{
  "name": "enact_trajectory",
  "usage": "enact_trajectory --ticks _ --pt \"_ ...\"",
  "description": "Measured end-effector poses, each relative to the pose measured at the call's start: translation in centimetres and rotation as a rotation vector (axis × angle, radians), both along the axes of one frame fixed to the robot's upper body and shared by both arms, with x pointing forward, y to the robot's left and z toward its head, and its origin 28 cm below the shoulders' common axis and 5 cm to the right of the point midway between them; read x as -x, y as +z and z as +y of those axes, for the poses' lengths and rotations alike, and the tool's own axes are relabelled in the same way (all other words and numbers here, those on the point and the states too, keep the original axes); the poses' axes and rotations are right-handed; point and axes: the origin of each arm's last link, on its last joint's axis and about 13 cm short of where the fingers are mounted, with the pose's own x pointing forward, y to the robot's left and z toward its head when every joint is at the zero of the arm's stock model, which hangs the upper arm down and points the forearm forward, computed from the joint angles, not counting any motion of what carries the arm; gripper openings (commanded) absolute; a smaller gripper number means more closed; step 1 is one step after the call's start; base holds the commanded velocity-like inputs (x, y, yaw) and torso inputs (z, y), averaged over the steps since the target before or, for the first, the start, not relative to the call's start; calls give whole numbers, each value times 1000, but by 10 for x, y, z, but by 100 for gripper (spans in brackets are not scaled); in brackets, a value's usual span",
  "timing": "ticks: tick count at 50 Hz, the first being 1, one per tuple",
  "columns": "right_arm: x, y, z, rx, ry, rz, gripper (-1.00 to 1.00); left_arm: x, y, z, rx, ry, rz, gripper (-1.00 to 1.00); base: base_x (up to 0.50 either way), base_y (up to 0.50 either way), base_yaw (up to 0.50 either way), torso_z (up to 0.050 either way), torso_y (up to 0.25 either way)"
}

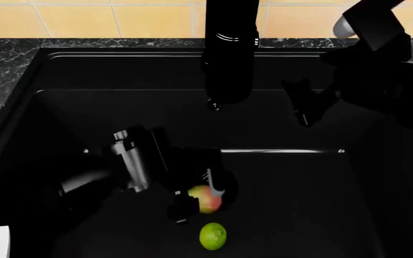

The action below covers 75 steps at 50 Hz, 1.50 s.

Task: Pick up the fruits and vegetables and place them in the sink. Turn on the sink faucet to wash them. Then turn the sink off and put them in the tray.

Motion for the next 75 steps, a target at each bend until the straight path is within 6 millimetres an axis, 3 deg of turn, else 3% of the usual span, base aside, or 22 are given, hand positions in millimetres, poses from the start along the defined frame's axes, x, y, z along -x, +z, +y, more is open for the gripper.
enact_trajectory --ticks 21,44,54,75 --pt "4 4 -4 153 24 92 100 29 47 29 63 114 -145 -100 0 0 0 0 0" --pt "-13 -29 12 193 128 186 100 67 121 57 187 254 -322 -100 0 0 0 0 0" --pt "-20 -38 19 238 181 229 100 75 133 61 207 278 -352 -100 0 0 0 0 0" --pt "-70 -69 52 567 460 545 100 78 147 65 258 335 -419 -100 0 0 0 0 1"
